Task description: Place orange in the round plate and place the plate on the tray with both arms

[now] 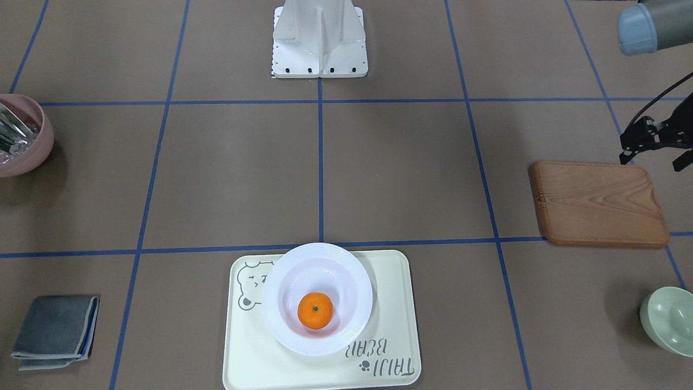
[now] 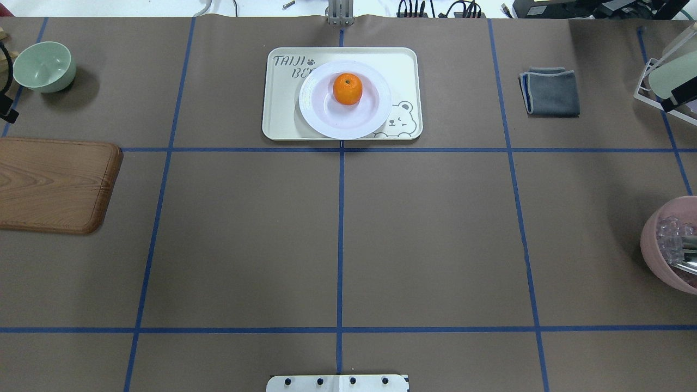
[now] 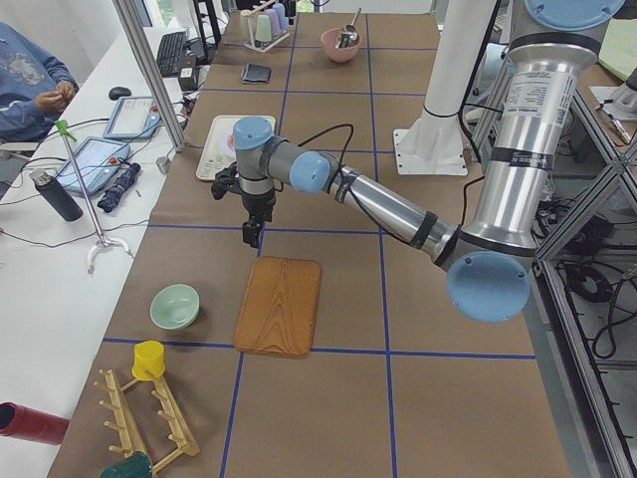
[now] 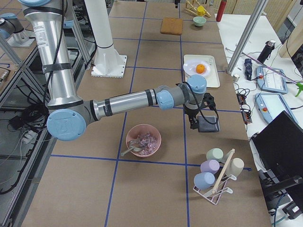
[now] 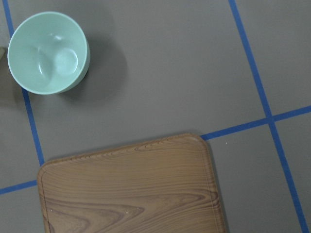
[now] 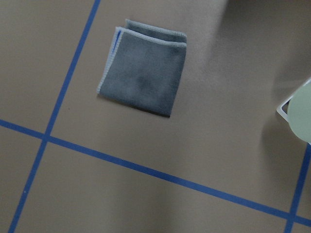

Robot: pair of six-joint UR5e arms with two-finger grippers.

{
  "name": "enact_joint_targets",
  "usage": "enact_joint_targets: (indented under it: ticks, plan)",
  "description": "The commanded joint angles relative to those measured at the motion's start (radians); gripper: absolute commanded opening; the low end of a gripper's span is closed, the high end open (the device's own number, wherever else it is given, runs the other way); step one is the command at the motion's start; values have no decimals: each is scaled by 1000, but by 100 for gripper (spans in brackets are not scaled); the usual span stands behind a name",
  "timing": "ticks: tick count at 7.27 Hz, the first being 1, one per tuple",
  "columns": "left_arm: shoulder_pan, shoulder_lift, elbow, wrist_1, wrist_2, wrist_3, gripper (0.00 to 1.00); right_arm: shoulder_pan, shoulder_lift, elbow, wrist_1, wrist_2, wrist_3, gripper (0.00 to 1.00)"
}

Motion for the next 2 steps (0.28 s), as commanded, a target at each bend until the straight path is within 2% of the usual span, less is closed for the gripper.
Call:
enact_joint_targets:
  ticks: [1, 2]
  plan:
    - [-14, 20, 19, -3, 0, 1, 98, 19, 3, 2, -68, -9, -72, 100]
    - [-25, 21, 20, -3, -2, 0, 98, 18, 4, 2, -68, -16, -72, 100]
